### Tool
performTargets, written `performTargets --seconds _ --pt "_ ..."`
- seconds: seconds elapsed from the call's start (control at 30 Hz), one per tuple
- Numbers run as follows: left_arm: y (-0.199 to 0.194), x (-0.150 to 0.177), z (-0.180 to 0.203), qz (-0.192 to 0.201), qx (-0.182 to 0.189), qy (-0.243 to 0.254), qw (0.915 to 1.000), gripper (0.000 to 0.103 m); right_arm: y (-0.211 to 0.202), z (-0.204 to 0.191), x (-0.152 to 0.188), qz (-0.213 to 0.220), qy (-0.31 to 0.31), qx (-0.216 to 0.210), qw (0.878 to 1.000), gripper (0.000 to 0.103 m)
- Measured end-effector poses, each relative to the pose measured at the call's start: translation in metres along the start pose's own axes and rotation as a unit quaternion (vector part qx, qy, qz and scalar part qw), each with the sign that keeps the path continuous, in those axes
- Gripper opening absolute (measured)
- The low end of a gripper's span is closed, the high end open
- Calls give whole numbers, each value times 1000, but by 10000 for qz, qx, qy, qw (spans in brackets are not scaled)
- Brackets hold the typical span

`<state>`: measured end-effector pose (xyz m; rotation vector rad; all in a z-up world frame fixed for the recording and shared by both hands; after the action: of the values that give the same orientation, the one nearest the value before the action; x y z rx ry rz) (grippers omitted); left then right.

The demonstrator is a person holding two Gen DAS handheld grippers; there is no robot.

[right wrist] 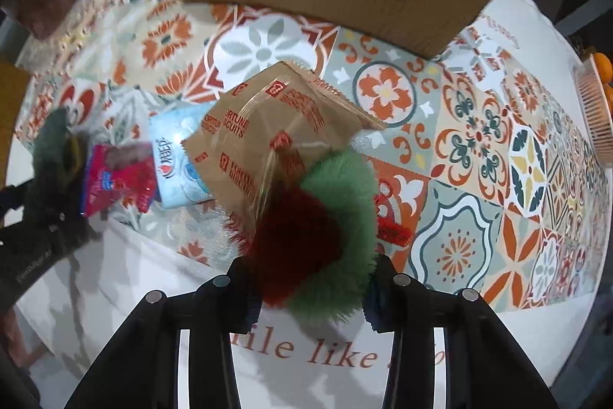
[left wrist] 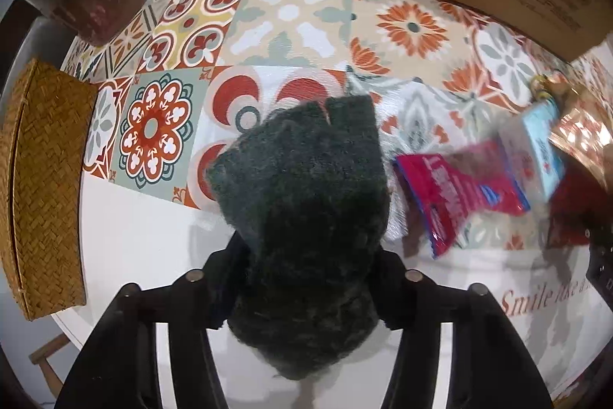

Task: Organize soft objects
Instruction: 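Carry the glove and fluffy ball over the box with both tools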

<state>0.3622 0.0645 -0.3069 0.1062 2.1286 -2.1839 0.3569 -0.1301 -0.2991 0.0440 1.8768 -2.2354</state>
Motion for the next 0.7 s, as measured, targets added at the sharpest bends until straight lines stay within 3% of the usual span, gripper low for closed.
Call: performTargets --seconds 0.27,0.53,0.7 --pt "-25 24 16 393 302 282 9984 44 -37 4 39 774 335 -121 9964 42" --pt "-61 45 39 978 652 508 9918 42 -70 11 41 1189 660 -476 9896 42" --pt "-78 39 35 1336 900 725 9843 42 -92 13 53 1488 784 -695 9833 42"
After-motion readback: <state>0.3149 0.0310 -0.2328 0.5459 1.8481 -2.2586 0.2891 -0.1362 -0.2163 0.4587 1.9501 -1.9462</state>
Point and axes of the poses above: each gripper's, at about its wrist camera, not at the fingertips, and y roughly the way its jaws point, z to its right, x to its underside, the point moved 5 cm from there along y, roughly the way its jaws point, and after that the axes turned 8 degrees about x, right-handed, at the moved point
